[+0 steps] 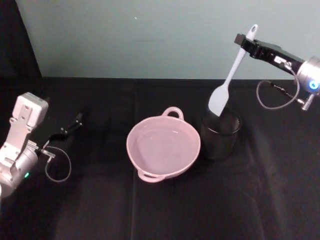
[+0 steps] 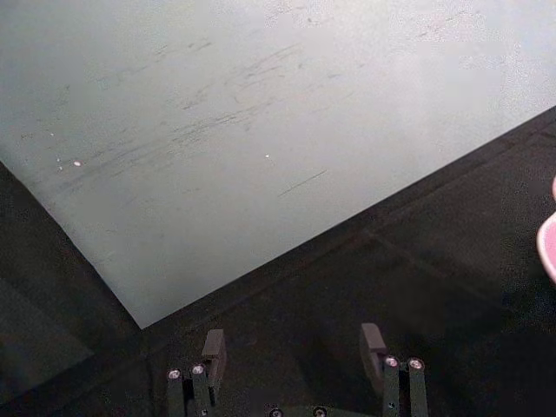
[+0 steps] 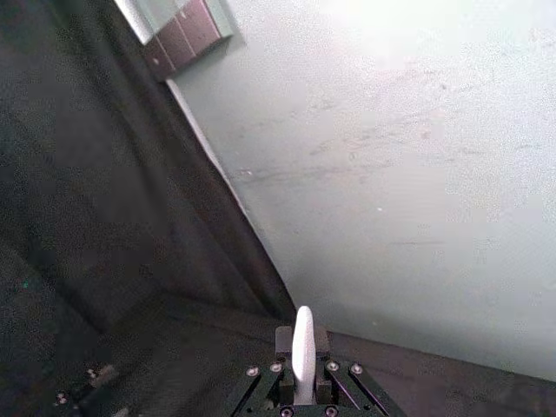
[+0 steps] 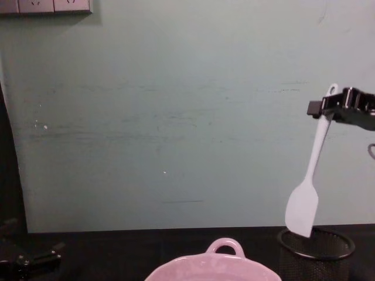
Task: Use the one hand to pick up the spoon and stir the clear water in the bowl.
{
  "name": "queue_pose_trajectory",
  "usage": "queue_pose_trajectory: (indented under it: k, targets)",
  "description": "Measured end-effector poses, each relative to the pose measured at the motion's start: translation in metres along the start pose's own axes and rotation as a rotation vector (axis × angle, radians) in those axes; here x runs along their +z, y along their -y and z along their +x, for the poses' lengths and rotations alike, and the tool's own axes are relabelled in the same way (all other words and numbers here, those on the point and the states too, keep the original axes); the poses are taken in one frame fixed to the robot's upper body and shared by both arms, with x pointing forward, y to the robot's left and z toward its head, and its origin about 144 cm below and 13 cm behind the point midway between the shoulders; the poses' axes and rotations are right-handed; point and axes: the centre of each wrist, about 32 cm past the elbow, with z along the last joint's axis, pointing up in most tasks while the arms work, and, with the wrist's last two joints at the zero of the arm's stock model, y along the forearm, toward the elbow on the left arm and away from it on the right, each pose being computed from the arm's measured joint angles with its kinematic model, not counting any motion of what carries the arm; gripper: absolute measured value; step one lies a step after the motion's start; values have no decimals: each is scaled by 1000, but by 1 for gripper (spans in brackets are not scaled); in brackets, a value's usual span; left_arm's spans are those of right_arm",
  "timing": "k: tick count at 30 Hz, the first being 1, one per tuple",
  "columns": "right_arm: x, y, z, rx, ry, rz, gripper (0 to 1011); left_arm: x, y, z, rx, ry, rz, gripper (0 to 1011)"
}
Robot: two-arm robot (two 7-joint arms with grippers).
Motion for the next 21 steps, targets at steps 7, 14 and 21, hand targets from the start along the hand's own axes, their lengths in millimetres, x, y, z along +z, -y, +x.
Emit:
queue_pose_trajectory:
  k: [7, 14, 21]
  targets:
    - [-8, -3, 8, -6, 6, -33, 120, 0, 0, 0, 0, 0, 0, 1011]
    - [-20, -5, 10, 6, 30, -65, 121, 0, 0, 0, 0, 0, 0, 1011]
    - [-35, -4, 14, 18, 21, -98, 121, 0, 0, 0, 0, 0, 0, 1011]
